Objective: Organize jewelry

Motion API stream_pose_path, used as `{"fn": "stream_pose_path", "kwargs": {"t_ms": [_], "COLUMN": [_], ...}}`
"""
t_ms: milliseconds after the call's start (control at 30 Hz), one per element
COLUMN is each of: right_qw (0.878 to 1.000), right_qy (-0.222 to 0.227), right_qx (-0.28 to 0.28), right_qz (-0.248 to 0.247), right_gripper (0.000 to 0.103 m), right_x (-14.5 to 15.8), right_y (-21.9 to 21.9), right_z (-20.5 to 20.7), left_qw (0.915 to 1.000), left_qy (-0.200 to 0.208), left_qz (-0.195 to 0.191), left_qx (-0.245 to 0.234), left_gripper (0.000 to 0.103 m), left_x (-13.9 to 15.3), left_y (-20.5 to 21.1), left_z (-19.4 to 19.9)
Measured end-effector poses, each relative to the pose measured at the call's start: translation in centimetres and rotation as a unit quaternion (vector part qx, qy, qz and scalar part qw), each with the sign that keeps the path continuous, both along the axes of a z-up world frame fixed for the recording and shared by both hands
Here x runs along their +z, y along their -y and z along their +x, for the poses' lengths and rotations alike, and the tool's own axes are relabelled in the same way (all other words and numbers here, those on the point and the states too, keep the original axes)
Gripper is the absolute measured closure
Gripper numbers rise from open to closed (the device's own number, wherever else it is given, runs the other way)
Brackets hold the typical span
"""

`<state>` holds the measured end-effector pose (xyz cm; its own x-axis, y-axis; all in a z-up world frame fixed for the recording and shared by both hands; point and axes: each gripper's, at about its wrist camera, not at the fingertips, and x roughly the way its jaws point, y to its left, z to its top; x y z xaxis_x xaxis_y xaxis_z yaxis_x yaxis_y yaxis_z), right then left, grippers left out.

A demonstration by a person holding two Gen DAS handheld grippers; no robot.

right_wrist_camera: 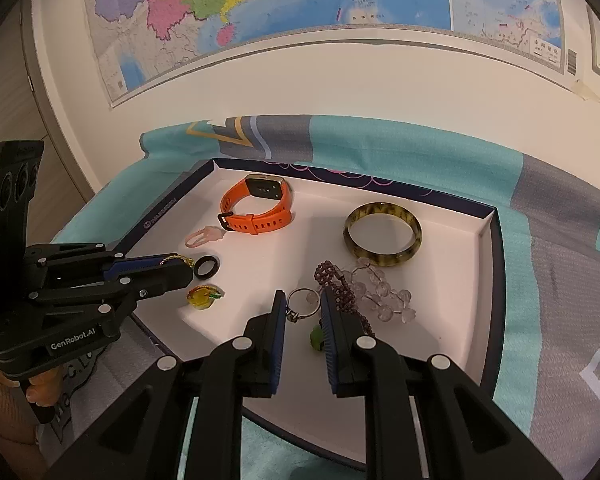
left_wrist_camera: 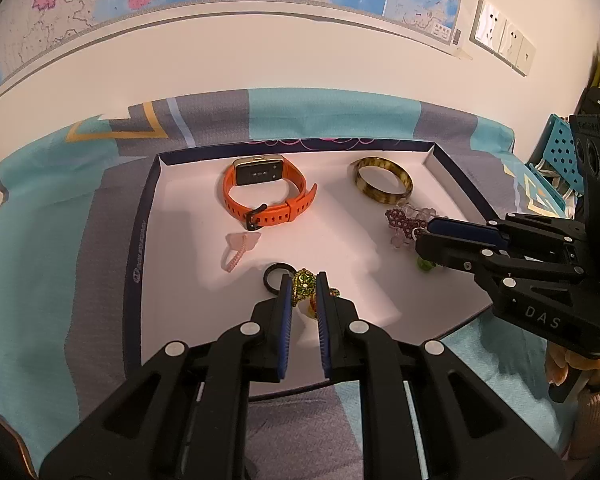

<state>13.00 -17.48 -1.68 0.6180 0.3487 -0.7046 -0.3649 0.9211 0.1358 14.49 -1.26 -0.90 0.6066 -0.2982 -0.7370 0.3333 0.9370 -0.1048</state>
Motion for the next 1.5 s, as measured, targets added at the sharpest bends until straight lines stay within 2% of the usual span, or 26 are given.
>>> {"fn": "stream_pose_path", "kwargs": {"t_ms": [800, 933, 1100, 1233, 1267, 1300, 1333, 1400, 1467, 1500], "right_qw": [1.0, 1.0, 1.0, 0.999, 0.999, 0.999, 0.999, 0.998, 0.997, 0.997], "right_qy": [-0.013, -0.011, -0.006, 0.009, 0.013, 0.016, 0.023, 0.037, 0.049, 0.056], "right_qx": [-0.007, -0.011, -0.018, -0.028, -0.03, -0.032, -0.035, -0.043, -0.051, -0.057], "right_qz": [-0.003, 0.0, 0.007, 0.019, 0.022, 0.024, 0.026, 0.022, 0.013, 0.01], "right_gripper": [0.087, 0.086, 0.082, 0.063, 0.061, 0.053, 0.042, 0.037, 0.024, 0.013], "right_x": [-0.8, -0.8, -0.5, 0.3, 0.6, 0.7, 1.0, 1.3, 1.5, 1.6], "right_y": [-0.2, 0.1, 0.7, 1.4, 1.6, 1.7, 1.8, 1.9, 1.7, 1.7], "right_z": [0.6, 0.3, -0.5, -2.0, -2.4, -2.7, -3.3, -4.5, -5.5, -5.9], "left_qw": [0.9998, 0.9998, 0.9999, 0.9998, 0.9997, 0.9996, 0.9992, 0.9987, 0.9987, 0.9985], "left_qy": [-0.019, -0.018, -0.006, 0.01, 0.014, 0.023, 0.034, 0.045, 0.044, 0.045], "left_qz": [0.001, 0.0, -0.006, -0.015, -0.014, -0.01, -0.007, 0.002, 0.002, 0.002], "left_qx": [0.0, 0.003, 0.007, 0.009, 0.011, 0.015, 0.019, 0.022, 0.026, 0.031], "left_gripper": [0.089, 0.08, 0.053, 0.032, 0.019, 0.007, 0.006, 0.006, 0.006, 0.006], "left_x": [-0.9, -0.9, -0.4, 0.4, 0.6, 0.8, 1.0, 1.2, 1.3, 1.3], "left_y": [0.2, 0.0, -0.5, -1.0, -1.1, -1.2, -1.2, -1.3, -1.4, -1.5], "left_z": [0.2, 0.0, -0.9, -2.3, -2.6, -3.2, -3.8, -4.8, -5.7, -6.0]}}
